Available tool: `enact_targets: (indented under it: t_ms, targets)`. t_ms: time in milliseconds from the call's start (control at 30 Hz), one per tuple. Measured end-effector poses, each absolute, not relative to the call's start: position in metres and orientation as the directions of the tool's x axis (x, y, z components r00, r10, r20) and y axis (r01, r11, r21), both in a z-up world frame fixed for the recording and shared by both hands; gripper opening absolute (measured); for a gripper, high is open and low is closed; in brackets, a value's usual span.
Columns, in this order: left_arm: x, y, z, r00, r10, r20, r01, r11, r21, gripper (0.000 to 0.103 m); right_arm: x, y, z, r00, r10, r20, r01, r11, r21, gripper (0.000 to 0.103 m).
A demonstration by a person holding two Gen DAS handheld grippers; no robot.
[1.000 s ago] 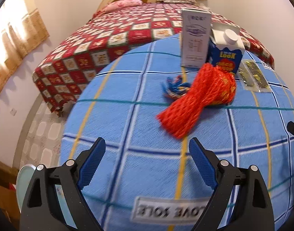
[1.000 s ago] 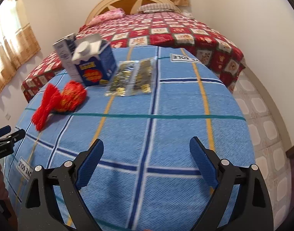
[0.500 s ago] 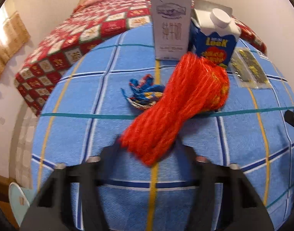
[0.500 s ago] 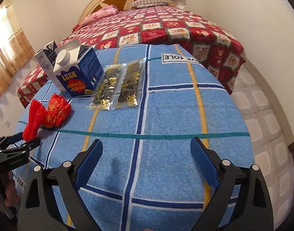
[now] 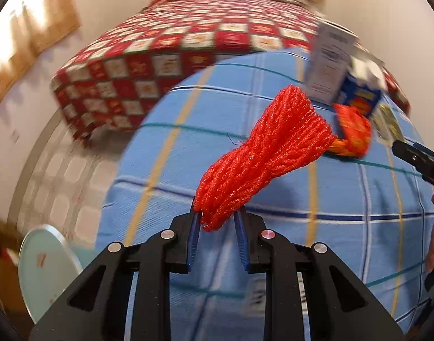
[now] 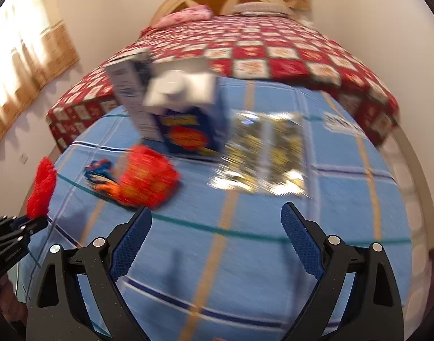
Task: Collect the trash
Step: 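Grasp the red wrapper with the right tool while the left tool lifts the red mesh net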
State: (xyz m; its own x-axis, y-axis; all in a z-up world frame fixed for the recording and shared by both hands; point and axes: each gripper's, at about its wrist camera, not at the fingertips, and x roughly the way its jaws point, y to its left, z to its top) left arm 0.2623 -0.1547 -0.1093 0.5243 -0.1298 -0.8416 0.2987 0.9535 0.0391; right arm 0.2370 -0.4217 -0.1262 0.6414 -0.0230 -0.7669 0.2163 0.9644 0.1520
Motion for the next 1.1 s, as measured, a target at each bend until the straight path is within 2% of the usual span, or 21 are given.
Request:
enact_targets:
  t_ms: [167,367,400,433,467,533,633,833,1100]
  targets:
    - [0.256,-0.132,-0.112,0.519,-0.126,-0.845,0.250,0.968,0.009,0.023,0.268,-0.387,-0.126,0.632,-0.024,-0.774,0.190,0.974,0.125,0.091]
    - [0.253,-0.124,-0.118,0.503,-0.138,-0.853,0.237,0.971,-0.018,0.024,0.287,-0.372,-0.143,0.595,-0.060,-0.801,0.251,0.961,0.114,0.088]
    - [0.250,-0.121,-0.117,0.504,-0.140,-0.852,0.236,0.972,-0.021,0.024,0.287,-0.372,-0.147,0.585,-0.034,-0.810,0.244,0.960,0.136,0.080]
    - [0.248,-0.119,-0.116,0.508,-0.142,-0.850,0.233,0.972,-0.023,0.024,0.286,-0.373,-0.149,0.584,-0.004,-0.812,0.232,0.959,0.162,0.062]
    - [0.245,-0.117,-0.115,0.515,-0.142,-0.846,0.230,0.973,-0.024,0.024,0.284,-0.373,-0.150,0.590,0.016,-0.807,0.223,0.958,0.182,0.058]
    - [0.240,-0.113,-0.112,0.523,-0.144,-0.840,0.226,0.974,-0.026,0.024,0.279,-0.367,-0.145,0.601,0.035,-0.798,0.190,0.964,0.186,0.037]
    - [0.230,-0.108,-0.109,0.530,-0.150,-0.835,0.226,0.974,-0.032,0.024,0.270,-0.359,-0.144,0.607,0.056,-0.793,0.165,0.967,0.195,0.030]
    - [0.207,-0.096,-0.102,0.547,-0.132,-0.827,0.220,0.975,-0.010,0.024,0.240,-0.351,-0.139,0.627,0.099,-0.773,0.140,0.961,0.237,0.026]
    - [0.183,-0.073,-0.099,0.554,-0.087,-0.828,0.201,0.979,0.032,0.024,0.206,-0.331,-0.116,0.672,0.127,-0.730,0.092,0.963,0.252,0.026]
